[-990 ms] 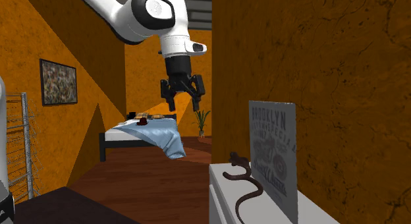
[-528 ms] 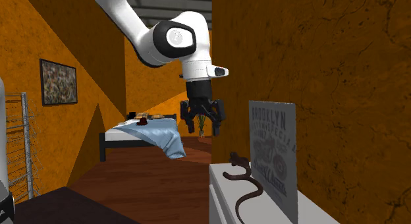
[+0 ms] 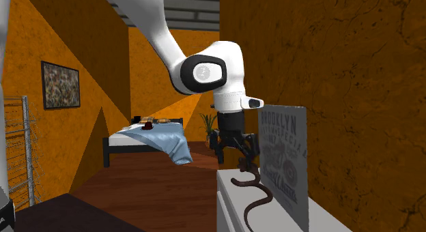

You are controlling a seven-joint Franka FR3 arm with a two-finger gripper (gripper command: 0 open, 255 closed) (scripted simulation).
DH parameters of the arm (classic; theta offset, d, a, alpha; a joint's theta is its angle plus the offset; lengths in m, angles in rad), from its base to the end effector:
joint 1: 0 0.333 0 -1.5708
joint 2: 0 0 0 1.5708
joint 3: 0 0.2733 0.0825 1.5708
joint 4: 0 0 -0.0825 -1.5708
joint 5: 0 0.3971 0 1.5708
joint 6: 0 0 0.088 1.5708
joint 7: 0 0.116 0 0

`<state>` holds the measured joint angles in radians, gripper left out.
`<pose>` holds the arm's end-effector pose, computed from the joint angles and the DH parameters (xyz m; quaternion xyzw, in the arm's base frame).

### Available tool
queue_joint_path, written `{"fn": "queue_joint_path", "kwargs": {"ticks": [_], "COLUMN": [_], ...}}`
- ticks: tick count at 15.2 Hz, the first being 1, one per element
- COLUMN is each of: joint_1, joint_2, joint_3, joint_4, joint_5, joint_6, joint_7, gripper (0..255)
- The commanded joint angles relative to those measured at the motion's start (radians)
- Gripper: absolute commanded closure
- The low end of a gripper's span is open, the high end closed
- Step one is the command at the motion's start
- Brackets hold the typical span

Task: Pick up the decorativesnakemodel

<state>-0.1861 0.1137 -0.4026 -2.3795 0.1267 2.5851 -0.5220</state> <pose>0.4277 -0.2919 0.2258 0.9951 -0.0829 0.0511 0.0152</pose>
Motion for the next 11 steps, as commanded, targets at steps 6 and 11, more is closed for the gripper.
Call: {"fn": "queue_joint_path", "kwargs": {"ticks": [6,11], "joint_1": [-0.101,-0.126], "joint_2": [0.243,0.304], "joint_3": [0.051,0.086], "joint_4": [0.141,0.149], "joint_5": [0.196,0.244], "joint_6": [0.064,0.114], "joint_7": [-0.149,-0.184], "gripper": [0,0]}}
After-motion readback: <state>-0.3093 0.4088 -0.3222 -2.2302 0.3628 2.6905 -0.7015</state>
